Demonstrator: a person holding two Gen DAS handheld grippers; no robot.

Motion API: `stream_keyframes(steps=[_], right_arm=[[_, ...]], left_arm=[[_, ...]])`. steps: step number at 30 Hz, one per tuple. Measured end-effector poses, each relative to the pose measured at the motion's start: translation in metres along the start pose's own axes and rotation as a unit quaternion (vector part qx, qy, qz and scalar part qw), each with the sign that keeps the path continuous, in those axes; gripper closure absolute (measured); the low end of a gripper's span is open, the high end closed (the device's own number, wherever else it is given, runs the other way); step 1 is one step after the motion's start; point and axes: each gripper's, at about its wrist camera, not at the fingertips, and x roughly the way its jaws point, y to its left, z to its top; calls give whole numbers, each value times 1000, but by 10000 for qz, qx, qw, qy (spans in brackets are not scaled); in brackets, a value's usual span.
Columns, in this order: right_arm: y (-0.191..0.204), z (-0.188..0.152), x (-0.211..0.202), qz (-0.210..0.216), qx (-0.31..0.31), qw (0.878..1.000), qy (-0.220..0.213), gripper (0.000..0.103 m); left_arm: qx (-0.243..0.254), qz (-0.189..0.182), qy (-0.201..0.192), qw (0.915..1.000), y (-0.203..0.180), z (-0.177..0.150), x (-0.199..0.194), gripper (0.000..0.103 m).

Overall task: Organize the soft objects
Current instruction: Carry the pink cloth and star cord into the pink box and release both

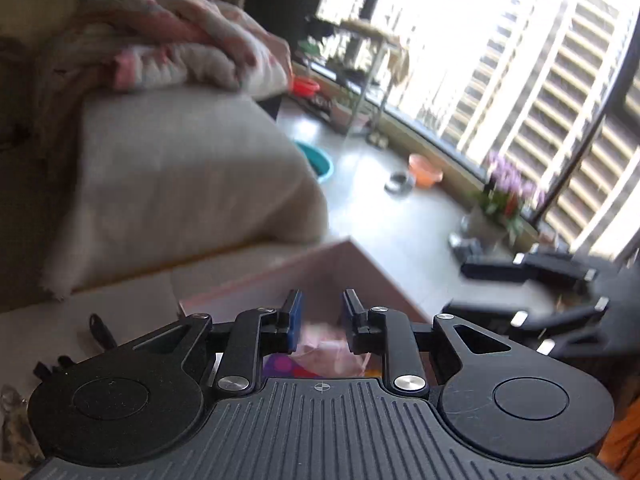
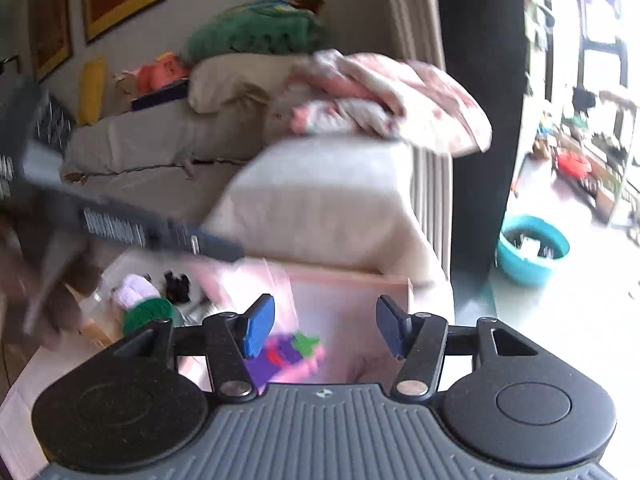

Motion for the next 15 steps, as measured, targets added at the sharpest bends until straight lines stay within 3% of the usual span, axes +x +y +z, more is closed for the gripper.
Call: stream_keyframes(steps=[5, 9, 12, 15], right_arm=[[-13, -14, 10, -28, 128, 9998, 150, 46], [-6, -13, 16, 114, 237, 9995, 195, 46], [13, -10, 16, 258, 120, 9994, 217, 46], [42, -1, 16, 393, -146, 9990, 175, 46]], left_arm=[[-350, 22, -54, 9994, 23, -15, -17, 79], [-671, 307, -633, 9953, 59, -24, -72, 79], [-791, 957, -1126, 9858, 91, -44, -123, 79], [-678, 1590, -1308, 9762, 121, -72, -166, 79]])
